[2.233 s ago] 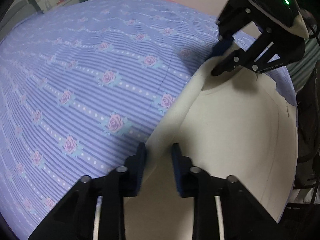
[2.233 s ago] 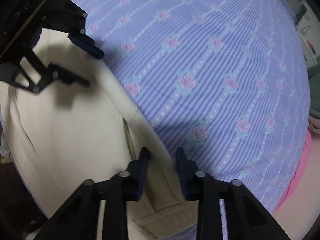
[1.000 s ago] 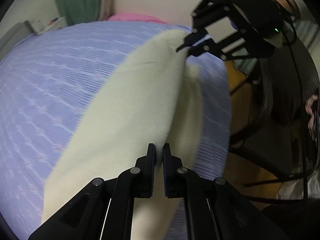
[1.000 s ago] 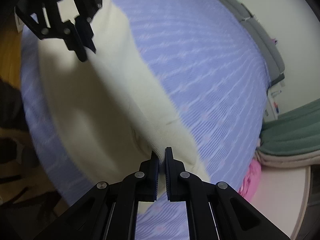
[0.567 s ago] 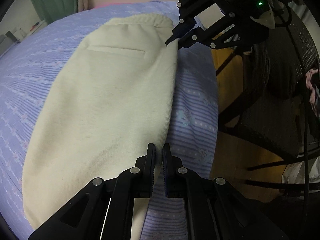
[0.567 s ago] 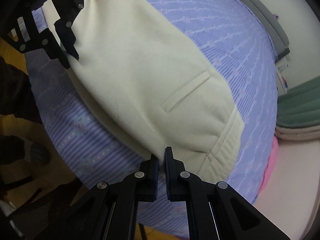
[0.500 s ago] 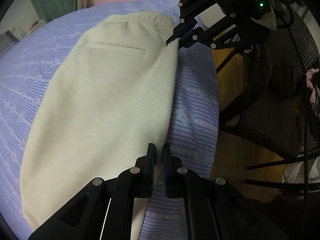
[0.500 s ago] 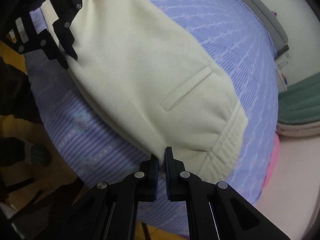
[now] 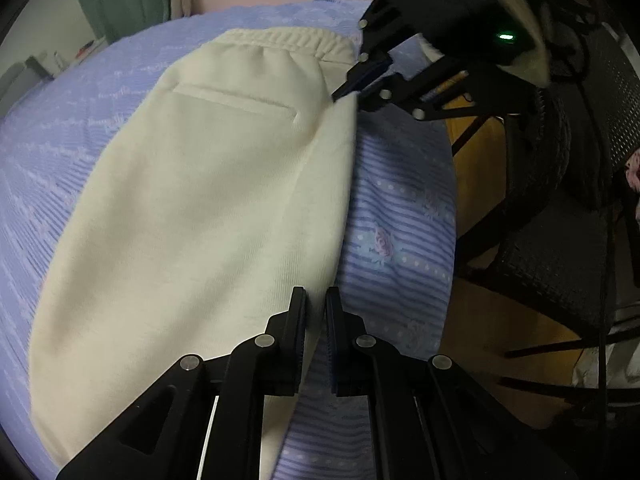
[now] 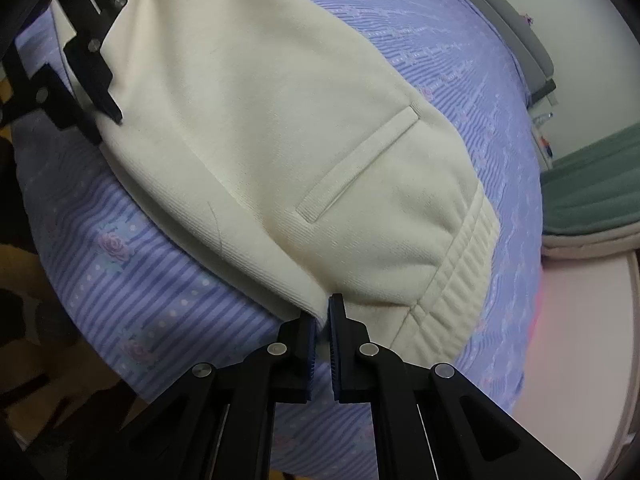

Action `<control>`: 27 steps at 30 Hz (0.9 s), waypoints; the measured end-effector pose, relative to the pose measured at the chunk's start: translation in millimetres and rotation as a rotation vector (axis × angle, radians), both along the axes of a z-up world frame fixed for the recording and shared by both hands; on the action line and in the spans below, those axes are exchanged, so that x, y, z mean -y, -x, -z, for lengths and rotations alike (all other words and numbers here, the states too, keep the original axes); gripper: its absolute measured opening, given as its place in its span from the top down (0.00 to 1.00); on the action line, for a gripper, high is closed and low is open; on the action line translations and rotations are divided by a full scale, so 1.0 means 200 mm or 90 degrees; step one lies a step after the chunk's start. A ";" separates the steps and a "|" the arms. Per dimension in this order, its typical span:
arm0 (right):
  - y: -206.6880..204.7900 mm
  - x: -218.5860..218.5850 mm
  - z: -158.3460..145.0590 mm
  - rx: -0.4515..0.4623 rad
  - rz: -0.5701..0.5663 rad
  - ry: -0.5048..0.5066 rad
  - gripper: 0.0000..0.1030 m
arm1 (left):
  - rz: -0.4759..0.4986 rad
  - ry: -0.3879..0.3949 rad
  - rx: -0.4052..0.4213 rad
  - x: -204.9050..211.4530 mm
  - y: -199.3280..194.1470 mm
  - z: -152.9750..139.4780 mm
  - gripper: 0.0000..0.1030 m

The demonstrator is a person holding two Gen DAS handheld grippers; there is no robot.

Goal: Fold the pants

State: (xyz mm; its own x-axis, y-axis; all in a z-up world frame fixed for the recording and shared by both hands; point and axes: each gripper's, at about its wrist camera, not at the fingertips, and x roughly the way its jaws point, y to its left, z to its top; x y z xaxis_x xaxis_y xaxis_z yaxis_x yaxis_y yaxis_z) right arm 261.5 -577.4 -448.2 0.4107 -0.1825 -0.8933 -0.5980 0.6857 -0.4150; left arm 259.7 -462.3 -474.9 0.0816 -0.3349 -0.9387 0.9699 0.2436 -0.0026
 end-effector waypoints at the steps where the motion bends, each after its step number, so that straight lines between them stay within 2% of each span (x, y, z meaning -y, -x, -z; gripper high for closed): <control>1: 0.03 -0.02 0.00 -0.001 -0.004 0.003 0.94 | -0.002 -0.001 -0.001 0.00 0.00 0.01 0.89; 3: 0.05 -0.02 -0.01 -0.001 -0.014 0.002 0.91 | -0.006 0.009 0.001 -0.01 0.01 0.00 0.85; 6: 0.07 -0.02 -0.04 0.006 -0.010 -0.002 0.76 | -0.009 0.037 0.001 -0.02 0.03 -0.05 0.72; 8: 0.09 -0.01 -0.09 0.018 -0.005 -0.002 0.73 | -0.009 0.058 0.015 -0.03 0.05 -0.12 0.56; 9: 0.10 -0.01 -0.10 0.020 -0.001 -0.002 0.73 | -0.011 0.070 0.023 -0.04 0.07 -0.15 0.54; 13: 0.17 -0.02 -0.20 0.040 0.030 -0.004 0.72 | -0.030 0.096 0.050 -0.09 0.09 -0.29 0.52; 15: 0.20 -0.04 -0.28 0.060 0.054 -0.004 0.69 | -0.054 0.102 0.068 -0.14 0.10 -0.37 0.52; 18: 0.27 -0.11 -0.44 0.103 0.106 -0.018 0.67 | -0.114 0.117 0.097 -0.28 0.10 -0.55 0.51; 20: 0.33 -0.18 -0.59 0.146 0.146 -0.031 0.55 | -0.151 0.122 0.123 -0.37 0.11 -0.65 0.49; 21: 0.36 -0.21 -0.64 0.161 0.159 -0.036 0.52 | -0.174 0.125 0.141 -0.43 0.13 -0.71 0.49; 24: 0.44 -0.35 -0.83 0.214 0.199 -0.060 0.51 | -0.248 0.132 0.171 -0.63 0.15 -0.88 0.44; 27: 0.51 -0.54 -1.00 0.255 0.234 -0.109 0.48 | -0.308 0.127 0.178 -0.80 0.14 -0.97 0.43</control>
State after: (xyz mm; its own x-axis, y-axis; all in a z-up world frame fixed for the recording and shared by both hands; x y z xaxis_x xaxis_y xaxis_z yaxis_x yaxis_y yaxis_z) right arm 159.1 -469.0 -248.9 0.6601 -0.2439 -0.7105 -0.1259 0.8965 -0.4248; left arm 232.7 -301.9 -280.0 0.5042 -0.3650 -0.7826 0.7187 0.6798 0.1460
